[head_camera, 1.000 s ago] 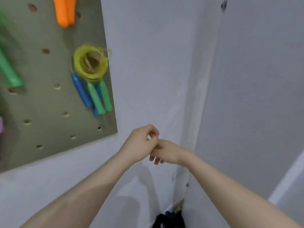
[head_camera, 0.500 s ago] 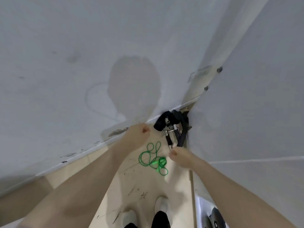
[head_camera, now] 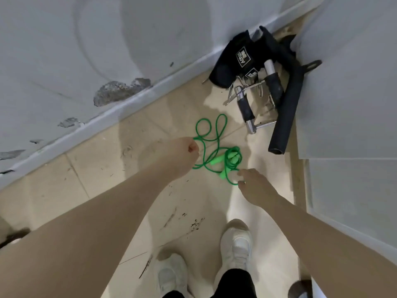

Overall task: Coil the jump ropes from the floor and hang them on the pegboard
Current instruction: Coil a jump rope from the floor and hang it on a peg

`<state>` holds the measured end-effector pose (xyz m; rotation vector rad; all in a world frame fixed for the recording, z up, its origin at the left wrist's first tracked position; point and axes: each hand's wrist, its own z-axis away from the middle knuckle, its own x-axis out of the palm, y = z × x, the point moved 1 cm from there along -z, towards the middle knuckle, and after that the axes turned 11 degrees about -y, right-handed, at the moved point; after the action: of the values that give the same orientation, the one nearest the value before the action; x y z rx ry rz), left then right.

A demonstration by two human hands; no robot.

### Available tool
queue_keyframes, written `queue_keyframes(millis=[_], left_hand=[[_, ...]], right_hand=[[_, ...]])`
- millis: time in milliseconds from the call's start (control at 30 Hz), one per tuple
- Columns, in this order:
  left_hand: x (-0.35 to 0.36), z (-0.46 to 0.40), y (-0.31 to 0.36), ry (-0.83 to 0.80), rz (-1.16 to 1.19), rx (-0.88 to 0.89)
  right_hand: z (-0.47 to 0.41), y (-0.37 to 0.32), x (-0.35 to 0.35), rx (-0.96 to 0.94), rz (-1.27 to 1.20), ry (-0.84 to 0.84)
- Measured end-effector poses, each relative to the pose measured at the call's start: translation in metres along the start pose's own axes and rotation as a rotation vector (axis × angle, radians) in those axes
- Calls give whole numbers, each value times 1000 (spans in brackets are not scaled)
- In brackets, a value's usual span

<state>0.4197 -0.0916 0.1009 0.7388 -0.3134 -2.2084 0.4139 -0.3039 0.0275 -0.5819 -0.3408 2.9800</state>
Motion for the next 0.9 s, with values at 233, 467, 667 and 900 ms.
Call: queue_keyframes(millis=[233,467,667,900], left_hand=[[47,-91,-66,20,41,-41],[54,-96,-88,3,90,-47],[0,-28,-54,-34,16,-22],[-72,94,32,-142,0,165]], right_hand=[[-120,16,32,64,-62,183],[-142,7,34,106,26,222],[-47,-23,-19,-108,-758,-13],[134,-107,-122,-349,-842,-230]])
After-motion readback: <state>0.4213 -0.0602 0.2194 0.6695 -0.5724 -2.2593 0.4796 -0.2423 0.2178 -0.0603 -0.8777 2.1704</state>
